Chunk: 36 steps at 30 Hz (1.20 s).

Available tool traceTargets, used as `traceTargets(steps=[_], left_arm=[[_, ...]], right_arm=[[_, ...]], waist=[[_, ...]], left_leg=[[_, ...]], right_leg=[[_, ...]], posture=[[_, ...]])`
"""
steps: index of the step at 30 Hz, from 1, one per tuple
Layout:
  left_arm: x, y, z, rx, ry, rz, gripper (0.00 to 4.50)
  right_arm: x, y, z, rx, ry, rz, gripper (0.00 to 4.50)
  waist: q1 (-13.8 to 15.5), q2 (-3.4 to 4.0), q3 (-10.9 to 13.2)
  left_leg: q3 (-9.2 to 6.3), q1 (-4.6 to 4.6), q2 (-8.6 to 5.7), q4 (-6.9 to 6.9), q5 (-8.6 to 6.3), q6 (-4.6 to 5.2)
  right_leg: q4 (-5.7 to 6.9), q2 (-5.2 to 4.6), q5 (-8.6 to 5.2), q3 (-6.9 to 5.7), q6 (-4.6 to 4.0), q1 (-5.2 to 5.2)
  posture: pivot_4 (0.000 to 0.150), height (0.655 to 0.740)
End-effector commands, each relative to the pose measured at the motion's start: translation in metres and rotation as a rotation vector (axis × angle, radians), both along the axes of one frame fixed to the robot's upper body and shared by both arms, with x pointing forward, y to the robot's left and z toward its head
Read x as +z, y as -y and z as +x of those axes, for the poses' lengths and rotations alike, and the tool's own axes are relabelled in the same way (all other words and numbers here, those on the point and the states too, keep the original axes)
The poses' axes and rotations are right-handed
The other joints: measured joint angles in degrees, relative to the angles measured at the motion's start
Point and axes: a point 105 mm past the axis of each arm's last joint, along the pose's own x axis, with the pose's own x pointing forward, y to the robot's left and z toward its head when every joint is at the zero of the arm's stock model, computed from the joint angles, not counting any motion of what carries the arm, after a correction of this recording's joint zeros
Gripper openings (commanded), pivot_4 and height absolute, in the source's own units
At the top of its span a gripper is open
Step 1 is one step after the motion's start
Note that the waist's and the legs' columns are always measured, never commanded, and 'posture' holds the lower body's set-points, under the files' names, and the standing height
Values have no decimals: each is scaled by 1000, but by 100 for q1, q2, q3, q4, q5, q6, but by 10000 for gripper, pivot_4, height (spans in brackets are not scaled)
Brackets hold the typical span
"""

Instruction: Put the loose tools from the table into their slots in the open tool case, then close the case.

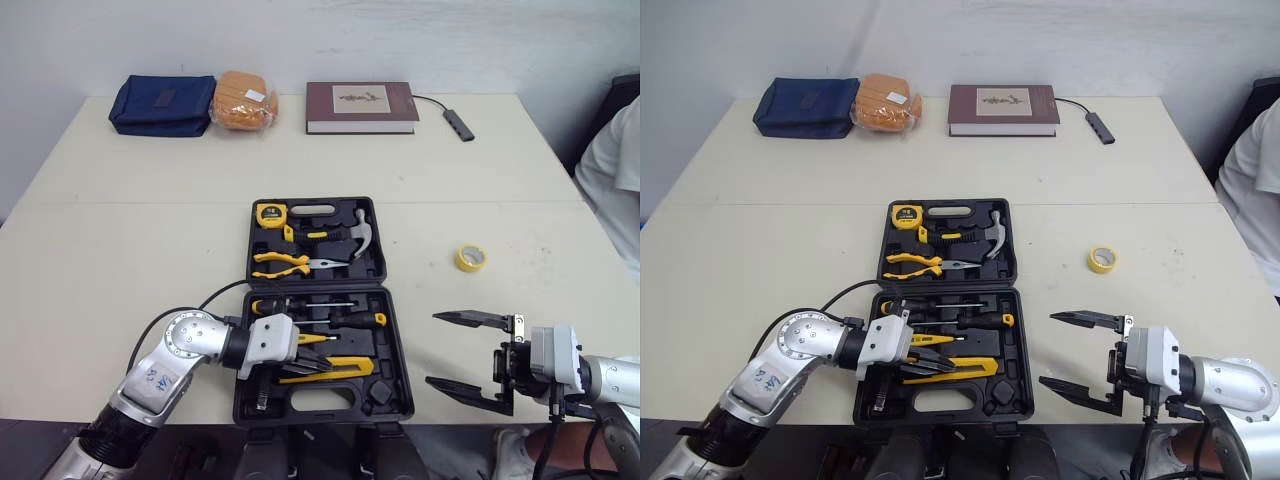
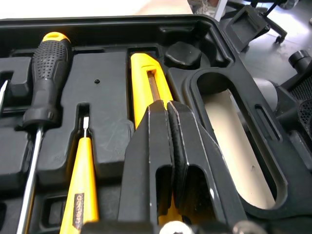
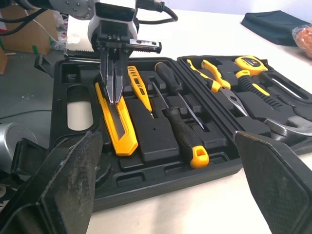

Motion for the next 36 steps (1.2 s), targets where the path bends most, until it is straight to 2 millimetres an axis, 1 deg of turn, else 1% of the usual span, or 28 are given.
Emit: traceTargets(steps=[1,2,6,12,14,17,21,23,28,29,31,32,34,35,36], left_arm=[[-20,-4,1,50,-38,64,254],[-24,-5,2,63,-48,79,254],[-43,-13,-6,38,-89,184,254],[-68,-25,-1,148,-152,299,254],[-76,-26,-3,170,-178,283,254],[-80,-26,-7,154,-172,271,254],[-76,-24,-6,149,-157,234,254],[-72,-21,-4,140,-134,206,254],[-34,-17,10,184,-8,-19,254],[-21,-18,10,181,8,-87,254],[-9,-20,8,170,24,-155,254],[0,-24,9,186,31,-194,254],[23,-40,16,287,71,-270,254],[34,-56,21,363,101,-294,4053],[38,-76,24,460,122,-292,5435]], right_arm=[[7,0,0,-3,45,6,45000],[6,0,0,-3,45,6,45000],[6,0,0,-3,44,7,45000],[6,0,1,-4,44,9,45000],[5,0,1,-6,44,11,45000],[5,0,2,-9,44,10,45000],[4,1,3,-14,45,10,45000],[4,2,3,-14,45,9,45000],[5,9,6,-44,59,9,45000],[7,13,6,-64,64,13,45000],[8,18,7,-87,68,19,45000],[8,23,7,-105,77,14,45000],[12,44,9,-191,108,9,45000],[13,58,10,-251,126,4,45000],[15,73,11,-322,154,6,45000]], waist=[[0,1,-1],[0,1,-2],[0,3,-13],[1,19,-68],[0,23,-98],[2,29,-127],[1,46,-153],[1,57,-159],[0,57,-158],[0,58,-156],[0,53,-145],[0,51,-139],[-5,38,-120],[-5,15,-97],[-4,8,-88]], left_leg=[[0,1,0,0,0,0],[0,2,0,0,0,0],[0,11,0,-2,-1,0],[1,21,1,-12,-13,18],[0,31,1,-12,-19,20],[-2,42,1,-14,-30,7],[-4,45,1,-20,-32,3],[-4,44,1,-22,-31,3],[-4,36,2,-22,-29,7],[-4,31,2,-23,-26,11],[-4,25,2,-23,-21,19],[-5,23,3,-23,-18,22],[-4,20,3,-24,-18,21],[-4,19,3,-24,-18,22],[-6,16,3,-23,-18,22]], right_leg=[[0,0,0,0,0,1],[0,-1,0,0,0,2],[0,-2,0,2,0,8],[-4,-3,-1,5,-2,13],[-5,-3,-1,5,-2,23],[-6,-8,-2,5,-4,31],[-6,-9,-4,5,-9,30],[-6,-10,-4,5,-11,28],[-6,-11,-5,4,-13,20],[-6,-12,-6,4,-13,15],[-4,-12,-7,3,-15,8],[-3,-12,-8,0,-17,6],[-4,-12,-8,-1,-18,4],[-4,-12,-8,-1,-18,4],[-5,-12,-8,-2,-18,3]], posture=[[1500,7400],[1500,7400],[1500,7400],[1500,7400],[1500,7400],[1500,7400],[1500,7400],[1500,7400],[1500,7400],[1500,7400],[1500,7400],[1500,7400],[1500,7400],[1500,7400],[1500,7400]])
